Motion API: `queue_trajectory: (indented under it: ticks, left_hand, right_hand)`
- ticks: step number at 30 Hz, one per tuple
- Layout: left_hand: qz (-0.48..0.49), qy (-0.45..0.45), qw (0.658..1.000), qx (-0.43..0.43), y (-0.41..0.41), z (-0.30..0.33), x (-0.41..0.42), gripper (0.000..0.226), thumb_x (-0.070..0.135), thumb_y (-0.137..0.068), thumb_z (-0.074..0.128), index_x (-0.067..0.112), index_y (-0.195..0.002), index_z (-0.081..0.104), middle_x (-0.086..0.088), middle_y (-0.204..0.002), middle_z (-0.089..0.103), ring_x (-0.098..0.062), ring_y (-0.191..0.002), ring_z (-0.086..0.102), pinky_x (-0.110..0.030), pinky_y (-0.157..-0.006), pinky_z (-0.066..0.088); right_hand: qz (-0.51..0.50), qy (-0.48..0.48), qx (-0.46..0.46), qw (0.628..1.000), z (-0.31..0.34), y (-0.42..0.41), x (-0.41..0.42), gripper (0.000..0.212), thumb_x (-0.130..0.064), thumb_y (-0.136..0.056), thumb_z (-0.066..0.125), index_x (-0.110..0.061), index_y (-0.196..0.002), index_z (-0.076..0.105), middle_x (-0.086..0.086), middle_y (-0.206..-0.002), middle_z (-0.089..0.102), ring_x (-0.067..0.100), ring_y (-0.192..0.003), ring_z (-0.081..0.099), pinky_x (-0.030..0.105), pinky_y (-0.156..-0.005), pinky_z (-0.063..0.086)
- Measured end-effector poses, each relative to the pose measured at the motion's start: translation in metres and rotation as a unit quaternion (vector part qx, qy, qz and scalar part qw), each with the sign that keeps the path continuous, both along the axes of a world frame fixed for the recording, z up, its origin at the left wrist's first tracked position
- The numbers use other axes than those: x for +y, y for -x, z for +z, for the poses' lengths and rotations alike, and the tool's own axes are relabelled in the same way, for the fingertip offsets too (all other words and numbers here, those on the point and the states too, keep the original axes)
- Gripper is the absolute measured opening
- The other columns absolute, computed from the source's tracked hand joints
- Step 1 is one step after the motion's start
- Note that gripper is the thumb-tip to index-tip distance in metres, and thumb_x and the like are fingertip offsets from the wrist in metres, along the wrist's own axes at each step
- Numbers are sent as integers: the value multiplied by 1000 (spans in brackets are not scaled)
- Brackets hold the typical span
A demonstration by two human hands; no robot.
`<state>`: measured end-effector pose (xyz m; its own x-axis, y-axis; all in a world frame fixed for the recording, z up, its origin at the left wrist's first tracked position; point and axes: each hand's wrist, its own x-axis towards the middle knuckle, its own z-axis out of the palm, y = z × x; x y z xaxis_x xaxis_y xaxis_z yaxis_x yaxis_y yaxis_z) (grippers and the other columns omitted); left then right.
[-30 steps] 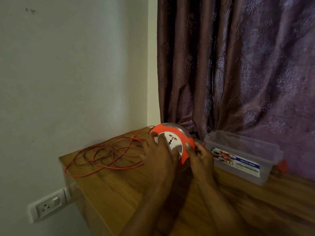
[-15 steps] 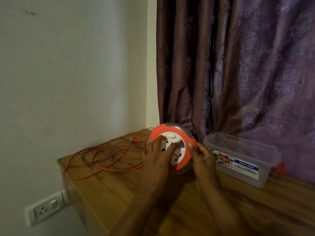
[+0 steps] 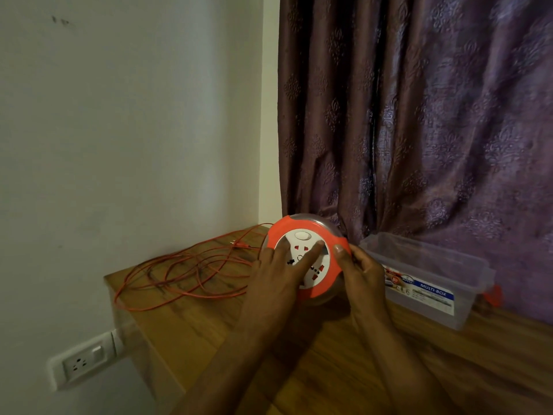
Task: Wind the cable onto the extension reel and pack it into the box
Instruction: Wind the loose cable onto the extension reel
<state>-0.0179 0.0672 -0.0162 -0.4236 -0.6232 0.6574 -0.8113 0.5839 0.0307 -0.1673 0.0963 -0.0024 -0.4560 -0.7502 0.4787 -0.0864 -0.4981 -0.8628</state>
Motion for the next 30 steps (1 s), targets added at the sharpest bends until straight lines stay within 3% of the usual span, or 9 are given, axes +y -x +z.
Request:
queue_trajectory:
  ticks: [3, 6, 9, 12, 16, 18, 24, 27, 30]
  left_hand:
    - [-11, 11, 999, -29, -6, 3, -1, 84, 31, -81, 67, 49, -141, 12, -13, -147, 28, -35, -135, 23, -48, -104, 35]
    - [-45, 86, 993, -69, -11, 9, 0, 48, 36, -78, 55, 45, -124, 45, -13, -138, 40, -34, -124, 34, -48, -92, 42]
    - [-60, 75, 989, -111, -11, 11, 0, 33, 31, -81, 55, 39, -113, 59, -10, -146, 35, -33, -130, 31, -51, -99, 33]
    - [-84, 15, 996, -35, -9, 0, 4, 34, 22, -77, 67, 36, -108, 64, -3, -149, 36, -29, -133, 30, -52, -103, 29]
    - [-39, -4, 976, 212, 2, -23, 8, 38, 30, -84, 60, 31, -121, 55, 1, -131, 54, -20, -119, 48, -41, -96, 46]
    - [2, -40, 964, 264, 10, -28, 6, 41, 46, -90, 49, 33, -129, 48, 3, -131, 52, -15, -117, 48, -33, -95, 46]
    - [61, -62, 970, 228, 31, -35, 0, 58, 58, -89, 38, 41, -143, 22, 3, -137, 49, -21, -126, 40, -43, -101, 35]
    - [72, -60, 979, 179, 36, -34, -3, 63, 57, -92, 31, 49, -143, -6, 1, -139, 45, -26, -129, 35, -48, -103, 33]
    - [65, -70, 985, 147, 35, -35, -5, 68, 52, -91, 43, 53, -141, -3, -4, -148, 33, -31, -134, 24, -50, -107, 27]
  right_hand:
    - [18, -5, 5, 1000, 0, 0, -1, 10, -33, -86, 63, -39, -81, 69, -9, -83, 75, 11, -77, 73, 28, -65, 59]
    - [34, -11, 8, 999, -3, -1, -2, 16, -31, -86, 64, -42, -79, 73, -11, -86, 75, 9, -79, 72, 26, -66, 59]
    - [29, -29, -4, 999, -10, -1, -6, 8, -32, -86, 64, -35, -84, 72, -5, -89, 76, 12, -83, 72, 31, -70, 58]
    - [17, -56, -20, 998, -21, 0, -10, 6, -35, -86, 63, -36, -86, 69, -6, -86, 75, 15, -81, 72, 35, -70, 60]
    - [-3, -68, -41, 997, -28, 4, -13, 9, -38, -88, 60, -34, -93, 67, -1, -94, 74, 18, -82, 72, 36, -67, 60]
    - [-17, -67, -48, 996, -30, 6, -13, 6, -35, -89, 59, -35, -90, 65, -2, -94, 73, 17, -83, 71, 33, -65, 59]
    - [-22, -45, -25, 998, -29, 5, -13, 6, -36, -87, 60, -39, -92, 61, -9, -97, 68, 12, -88, 67, 27, -64, 58]
    - [-17, -47, -14, 999, -28, 6, -14, 13, -37, -86, 60, -35, -99, 61, -9, -98, 68, 9, -86, 67, 21, -60, 57]
    - [-12, -50, -7, 999, -29, 7, -14, 21, -37, -86, 61, -29, -106, 63, -4, -101, 70, 10, -85, 69, 24, -64, 58]
